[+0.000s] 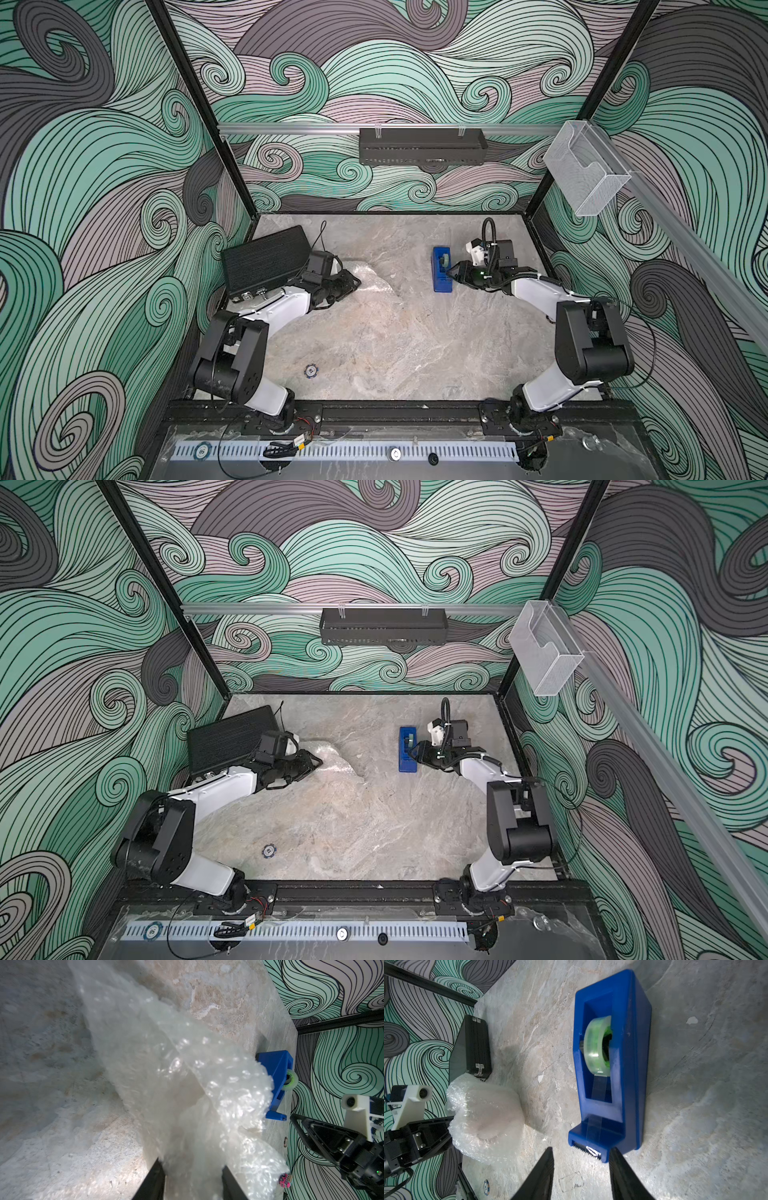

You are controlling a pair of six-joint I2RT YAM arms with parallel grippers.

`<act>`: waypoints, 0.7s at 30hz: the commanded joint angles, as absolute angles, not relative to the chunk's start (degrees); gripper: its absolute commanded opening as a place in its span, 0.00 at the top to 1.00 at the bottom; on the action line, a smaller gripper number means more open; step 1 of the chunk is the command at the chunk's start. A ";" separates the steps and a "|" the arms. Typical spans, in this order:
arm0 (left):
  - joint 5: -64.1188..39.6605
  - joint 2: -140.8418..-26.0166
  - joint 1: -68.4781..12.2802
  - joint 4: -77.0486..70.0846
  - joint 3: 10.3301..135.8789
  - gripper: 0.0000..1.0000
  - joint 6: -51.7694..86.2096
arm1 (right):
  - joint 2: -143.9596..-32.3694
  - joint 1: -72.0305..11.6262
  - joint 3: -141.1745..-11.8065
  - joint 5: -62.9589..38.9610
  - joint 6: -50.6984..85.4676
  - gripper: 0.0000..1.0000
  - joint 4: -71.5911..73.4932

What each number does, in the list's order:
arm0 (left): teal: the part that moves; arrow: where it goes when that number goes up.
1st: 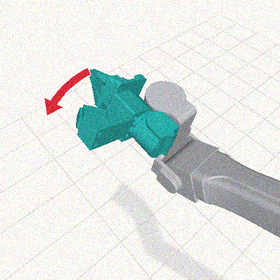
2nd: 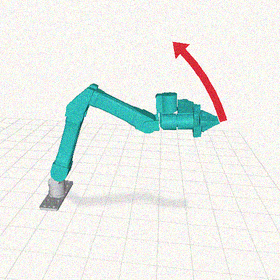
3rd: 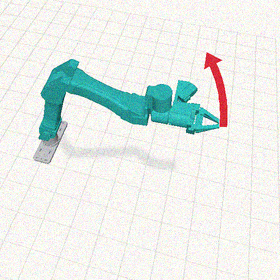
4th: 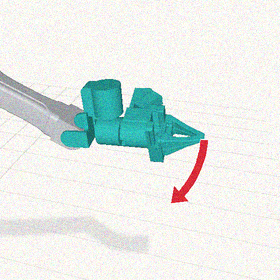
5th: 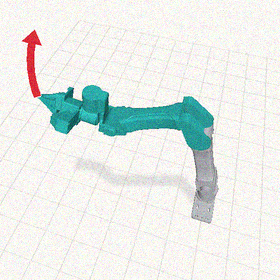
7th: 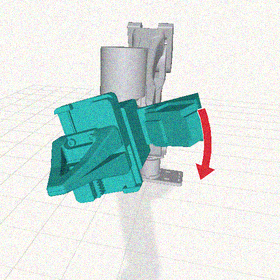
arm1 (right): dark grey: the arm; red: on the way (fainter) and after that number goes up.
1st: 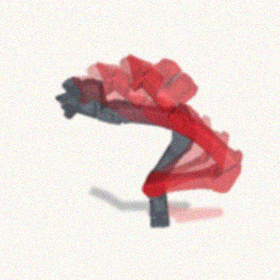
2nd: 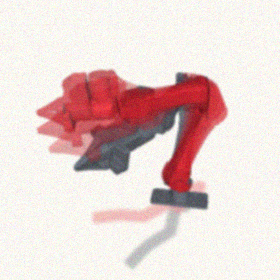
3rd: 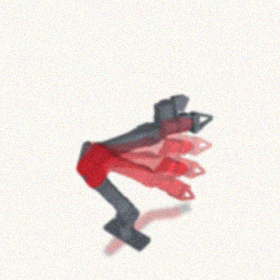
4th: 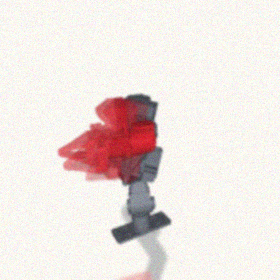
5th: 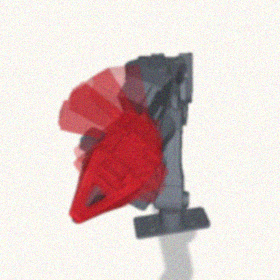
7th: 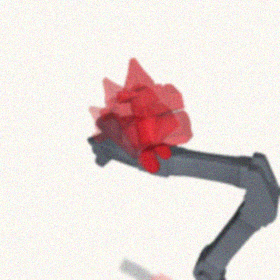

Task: Wrap mugs in bubble wrap
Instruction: Tear off the tape using the Tape Cutter.

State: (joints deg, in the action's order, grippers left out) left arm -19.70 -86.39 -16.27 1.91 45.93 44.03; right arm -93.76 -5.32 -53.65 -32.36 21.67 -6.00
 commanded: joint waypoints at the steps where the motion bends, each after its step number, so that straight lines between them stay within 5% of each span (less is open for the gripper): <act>1: -19.07 -88.17 -15.93 5.11 46.67 0.62 42.87 | -94.31 -3.75 -52.75 -34.79 23.74 0.56 0.07; 12: -19.16 -88.59 -15.93 5.10 47.03 0.62 42.63 | -98.72 -2.77 -42.16 -39.33 40.92 0.60 31.57; 21: -19.06 -88.57 -15.91 5.10 46.95 0.62 42.74 | -103.45 -2.82 -40.66 -40.94 45.47 0.65 40.18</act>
